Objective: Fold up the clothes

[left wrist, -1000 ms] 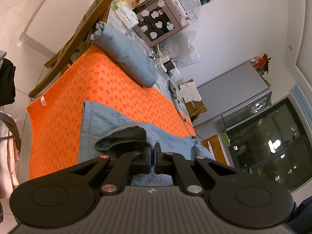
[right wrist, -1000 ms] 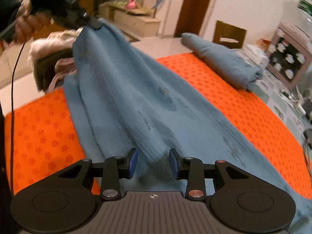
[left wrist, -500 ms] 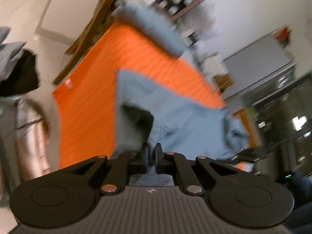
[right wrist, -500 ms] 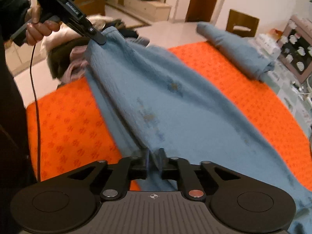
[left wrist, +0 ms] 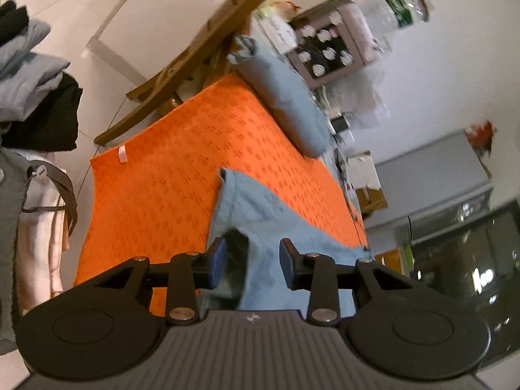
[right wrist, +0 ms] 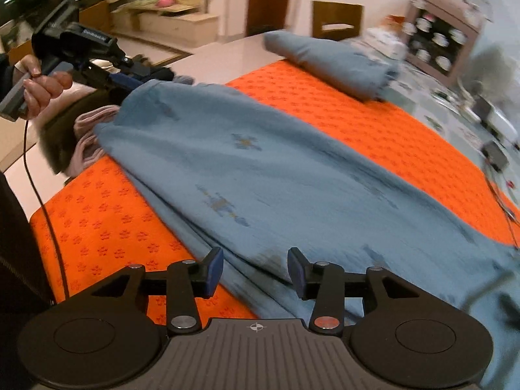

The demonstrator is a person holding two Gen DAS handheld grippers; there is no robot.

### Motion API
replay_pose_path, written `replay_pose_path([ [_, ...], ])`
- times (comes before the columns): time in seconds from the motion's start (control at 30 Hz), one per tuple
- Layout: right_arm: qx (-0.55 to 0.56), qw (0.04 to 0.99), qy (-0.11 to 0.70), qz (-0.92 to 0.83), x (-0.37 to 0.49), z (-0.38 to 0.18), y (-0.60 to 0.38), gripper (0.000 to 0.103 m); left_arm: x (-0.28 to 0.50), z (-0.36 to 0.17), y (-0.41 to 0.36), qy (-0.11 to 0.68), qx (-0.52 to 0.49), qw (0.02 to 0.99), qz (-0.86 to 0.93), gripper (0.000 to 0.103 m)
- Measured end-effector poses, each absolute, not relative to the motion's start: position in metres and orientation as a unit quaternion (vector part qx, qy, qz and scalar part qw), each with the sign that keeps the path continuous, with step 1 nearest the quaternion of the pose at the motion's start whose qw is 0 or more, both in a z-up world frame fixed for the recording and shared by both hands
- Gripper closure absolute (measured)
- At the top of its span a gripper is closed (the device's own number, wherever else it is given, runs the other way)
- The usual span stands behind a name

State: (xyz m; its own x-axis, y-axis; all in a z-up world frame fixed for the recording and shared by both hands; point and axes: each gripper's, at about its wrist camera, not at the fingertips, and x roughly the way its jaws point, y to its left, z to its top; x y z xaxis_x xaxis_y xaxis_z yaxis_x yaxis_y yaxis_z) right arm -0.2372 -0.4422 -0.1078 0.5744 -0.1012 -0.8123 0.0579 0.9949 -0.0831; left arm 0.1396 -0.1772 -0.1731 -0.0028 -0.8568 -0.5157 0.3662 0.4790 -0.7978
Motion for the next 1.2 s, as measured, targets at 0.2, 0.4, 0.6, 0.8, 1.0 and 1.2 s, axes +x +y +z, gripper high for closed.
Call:
replay_pose_path([
  [0.2, -0.014, 0.881, 0.468, -0.074, -0.249, -0.102, -0.443, 0.056, 0.158, -0.198, -0.199, 0.588, -0.267, 0.628, -0.435, 0.059],
  [0.4, -0.008, 0.878, 0.470, -0.089, -0.255, -0.101, -0.444, 0.056, 0.157, -0.208, -0.210, 0.610, -0.255, 0.614, -0.431, 0.061],
  [0.6, -0.004, 0.877, 0.472, -0.095, -0.256, -0.105, -0.445, 0.056, 0.151, -0.167, -0.206, 0.509, -0.236, 0.688, -0.460, 0.102],
  [0.8, 0.003, 0.876, 0.471, -0.100, -0.255, -0.109, -0.446, 0.056, 0.139, -0.136, -0.219, 0.424, -0.167, 0.737, -0.498, 0.102],
  [1.0, -0.002, 0.875, 0.473, -0.098, -0.254, -0.112, -0.443, 0.056, 0.150, -0.160, -0.222, 0.452, -0.125, 0.763, -0.444, 0.077],
  [1.2, -0.007, 0.877, 0.468, -0.109, -0.257, -0.113, -0.445, 0.056, 0.158, -0.151, -0.202, 0.454, -0.120, 0.779, -0.415, 0.057],
])
